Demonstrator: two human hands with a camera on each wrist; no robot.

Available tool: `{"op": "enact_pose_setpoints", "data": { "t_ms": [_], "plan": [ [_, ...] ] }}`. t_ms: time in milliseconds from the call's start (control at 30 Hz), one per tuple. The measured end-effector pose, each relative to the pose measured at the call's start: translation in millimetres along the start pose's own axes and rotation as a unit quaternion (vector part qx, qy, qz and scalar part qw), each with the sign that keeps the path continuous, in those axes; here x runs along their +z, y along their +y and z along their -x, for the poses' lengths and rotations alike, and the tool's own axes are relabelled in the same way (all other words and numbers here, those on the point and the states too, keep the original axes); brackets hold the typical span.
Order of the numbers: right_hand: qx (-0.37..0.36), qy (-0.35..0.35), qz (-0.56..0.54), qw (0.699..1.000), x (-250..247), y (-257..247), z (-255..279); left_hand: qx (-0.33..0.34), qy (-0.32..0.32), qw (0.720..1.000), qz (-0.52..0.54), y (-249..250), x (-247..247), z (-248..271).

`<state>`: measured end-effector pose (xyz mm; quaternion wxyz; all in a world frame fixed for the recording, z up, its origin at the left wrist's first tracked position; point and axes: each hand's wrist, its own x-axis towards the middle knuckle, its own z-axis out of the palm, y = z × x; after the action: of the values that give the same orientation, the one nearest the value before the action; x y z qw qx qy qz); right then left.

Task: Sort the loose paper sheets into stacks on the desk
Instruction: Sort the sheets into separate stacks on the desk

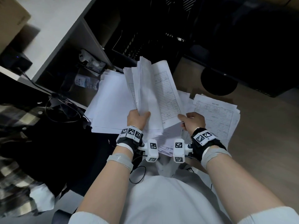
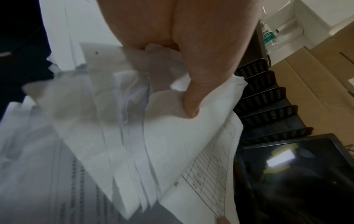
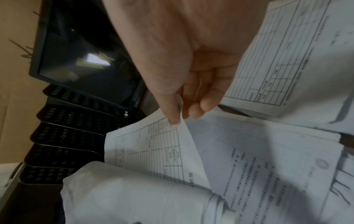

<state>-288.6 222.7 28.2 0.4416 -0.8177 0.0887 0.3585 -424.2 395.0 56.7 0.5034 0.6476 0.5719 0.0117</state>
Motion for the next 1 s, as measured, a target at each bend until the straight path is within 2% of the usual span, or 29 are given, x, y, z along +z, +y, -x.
{"op": "enact_pose_setpoints", "data": {
  "t_ms": [200, 300, 400, 533, 633, 733, 833, 900, 1000],
  "plan": [
    [0.068, 0.021, -0.017, 0.997, -4.1, 12.6, 5.7, 0.009, -0.031, 0.999, -0.011, -4.0, 3.9, -5.4],
    [0.078, 0.03, 0.003, 0.996, -23.6, 21.2, 3.8, 0.009, -0.12, 0.993, 0.01, 0.3, 23.8, 3.2],
    [0.095, 0.017, -0.005, 0.995, -46.7, 32.9, 5.7, 0.006, -0.225, 0.974, 0.001, 12.9, 49.0, 21.7],
    [0.114, -0.022, 0.067, 0.991, -78.6, 61.1, 8.1, 0.007, -0.276, 0.961, -0.012, 19.0, 76.8, 43.5],
    [0.113, -0.034, 0.062, 0.991, -102.9, 85.0, 6.4, -0.006, -0.3, 0.954, 0.008, 21.6, 97.9, 62.7],
    [0.081, -0.019, 0.041, 0.996, -122.3, 100.9, 8.3, -0.018, -0.296, 0.955, 0.006, 22.8, 115.2, 81.4],
    [0.096, 0.003, 0.018, 0.995, -142.4, 108.2, 9.3, -0.014, -0.266, 0.964, -0.004, 23.4, 131.5, 98.0],
    [0.117, 0.05, -0.013, 0.992, -154.4, 117.0, 6.2, -0.008, -0.203, 0.979, -0.016, 21.1, 142.5, 104.7],
    [0.138, 0.086, 0.019, 0.987, -167.8, 142.0, -8.2, -0.01, -0.079, 0.996, -0.029, 14.8, 151.9, 110.3]
  ]
}}
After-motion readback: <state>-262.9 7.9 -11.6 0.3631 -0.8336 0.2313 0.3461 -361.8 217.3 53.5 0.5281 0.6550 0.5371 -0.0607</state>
